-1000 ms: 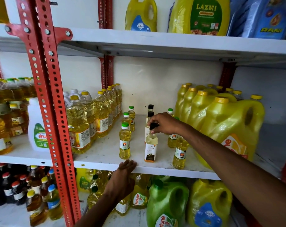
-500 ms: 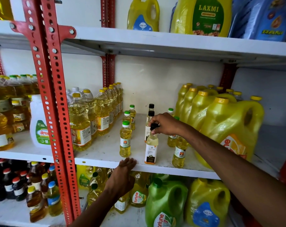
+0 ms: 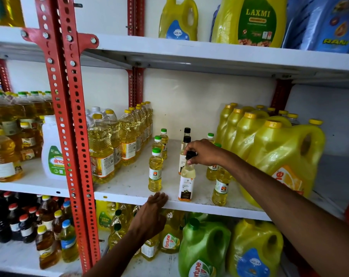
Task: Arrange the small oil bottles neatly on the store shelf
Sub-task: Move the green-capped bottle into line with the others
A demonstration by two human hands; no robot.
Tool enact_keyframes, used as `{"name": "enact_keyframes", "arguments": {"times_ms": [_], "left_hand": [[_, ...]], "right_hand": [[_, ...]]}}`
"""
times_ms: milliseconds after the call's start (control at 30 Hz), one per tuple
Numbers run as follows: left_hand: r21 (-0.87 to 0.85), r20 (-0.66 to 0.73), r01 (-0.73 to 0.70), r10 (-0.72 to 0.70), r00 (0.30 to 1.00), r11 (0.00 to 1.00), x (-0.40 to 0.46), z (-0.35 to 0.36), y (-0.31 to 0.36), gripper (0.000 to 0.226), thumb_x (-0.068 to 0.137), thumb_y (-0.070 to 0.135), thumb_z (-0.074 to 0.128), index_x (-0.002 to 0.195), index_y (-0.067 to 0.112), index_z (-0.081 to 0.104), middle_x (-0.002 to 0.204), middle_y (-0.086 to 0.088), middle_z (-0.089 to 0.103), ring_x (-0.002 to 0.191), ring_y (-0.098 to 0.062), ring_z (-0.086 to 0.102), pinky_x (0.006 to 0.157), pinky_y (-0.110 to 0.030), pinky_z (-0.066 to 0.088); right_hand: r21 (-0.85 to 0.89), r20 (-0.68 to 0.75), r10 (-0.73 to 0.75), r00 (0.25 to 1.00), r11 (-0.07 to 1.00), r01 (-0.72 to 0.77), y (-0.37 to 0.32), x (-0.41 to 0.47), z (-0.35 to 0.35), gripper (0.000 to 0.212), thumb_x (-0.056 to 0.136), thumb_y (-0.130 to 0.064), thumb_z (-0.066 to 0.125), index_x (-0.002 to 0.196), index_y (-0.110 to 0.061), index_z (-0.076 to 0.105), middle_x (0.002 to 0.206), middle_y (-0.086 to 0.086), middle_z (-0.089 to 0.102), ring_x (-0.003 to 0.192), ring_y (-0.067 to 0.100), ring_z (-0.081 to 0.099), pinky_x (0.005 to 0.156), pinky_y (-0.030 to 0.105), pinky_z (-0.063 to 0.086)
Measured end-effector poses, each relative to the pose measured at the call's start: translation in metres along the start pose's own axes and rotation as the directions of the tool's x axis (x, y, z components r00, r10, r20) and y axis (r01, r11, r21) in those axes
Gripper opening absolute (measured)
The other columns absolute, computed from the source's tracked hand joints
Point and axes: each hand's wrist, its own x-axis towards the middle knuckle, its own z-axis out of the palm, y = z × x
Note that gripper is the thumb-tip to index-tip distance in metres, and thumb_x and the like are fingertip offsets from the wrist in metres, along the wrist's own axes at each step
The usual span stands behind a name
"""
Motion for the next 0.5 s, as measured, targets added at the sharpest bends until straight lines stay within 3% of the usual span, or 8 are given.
{"name": "enact_keyframes", "arguments": {"times_ms": [167,233,300,367,433,500], "left_hand": [[0.03,-0.151,-0.016,0.02,0.988,0.999,-0.016,-0.012,-0.013,0.056,0.091,0.032,0.053,0.143,0.018,0.037,0.152,0.0,0.034,0.144,-0.015,0.02,0.116,-0.034,0.016],[0.062,-0.196,0.022,-0.009,0.98,0.998,-0.019,-0.021,-0.024,0.06,0.089,0.041,0.044,0.143,0.015,0.038,0.151,-0.002,0.036,0.144,-0.019,0.024,0.117,-0.035,0.013],[0.075,-0.2,0.077,-0.06,0.978,0.994,-0.02,-0.029,-0.039,0.063,0.088,0.037,0.05,0.144,0.012,0.035,0.152,-0.007,0.036,0.145,-0.023,0.025,0.118,-0.035,0.011],[0.081,-0.164,0.119,-0.105,0.981,0.99,-0.021,-0.034,-0.05,0.065,0.089,0.029,0.056,0.145,0.01,0.032,0.154,-0.01,0.034,0.146,-0.024,0.022,0.119,-0.034,0.009],[0.08,-0.124,0.138,-0.127,0.984,0.987,-0.024,-0.035,-0.058,0.063,0.09,0.028,0.055,0.146,0.01,0.029,0.155,-0.01,0.032,0.147,-0.022,0.02,0.12,-0.035,0.011],[0.053,-0.106,0.152,-0.146,0.984,0.987,-0.026,-0.034,-0.062,0.063,0.091,0.028,0.053,0.147,0.012,0.028,0.157,-0.008,0.029,0.147,-0.019,0.017,0.121,-0.034,0.016]], "right_hand": [[-0.074,0.041,0.018,0.999,0.997,-0.015,-0.005,0.004,-0.004,0.055,0.071,-0.033,0.08,0.12,-0.016,0.062,0.124,0.012,0.064,0.113,0.026,0.06,0.09,0.032,0.049],[-0.089,-0.004,-0.003,1.0,0.996,0.003,-0.013,0.007,-0.004,0.058,0.073,-0.037,0.078,0.123,-0.013,0.059,0.126,0.012,0.064,0.115,0.026,0.06,0.094,0.034,0.049],[-0.105,-0.098,-0.062,0.993,0.993,0.051,-0.024,0.016,0.0,0.057,0.077,-0.037,0.074,0.126,-0.013,0.057,0.128,0.011,0.063,0.118,0.027,0.059,0.096,0.035,0.048],[-0.107,-0.133,-0.136,0.982,0.987,0.123,-0.039,0.028,0.008,0.052,0.083,-0.029,0.069,0.13,-0.016,0.055,0.133,0.011,0.06,0.122,0.028,0.055,0.1,0.036,0.045],[-0.098,-0.076,-0.181,0.981,0.98,0.173,-0.053,0.04,0.018,0.049,0.087,-0.016,0.064,0.134,-0.017,0.052,0.141,0.01,0.055,0.129,0.027,0.049,0.105,0.033,0.039],[-0.077,-0.005,-0.184,0.983,0.98,0.183,-0.063,0.05,0.025,0.045,0.088,-0.005,0.059,0.132,-0.014,0.054,0.141,0.011,0.054,0.128,0.027,0.05,0.099,0.025,0.038]]}}
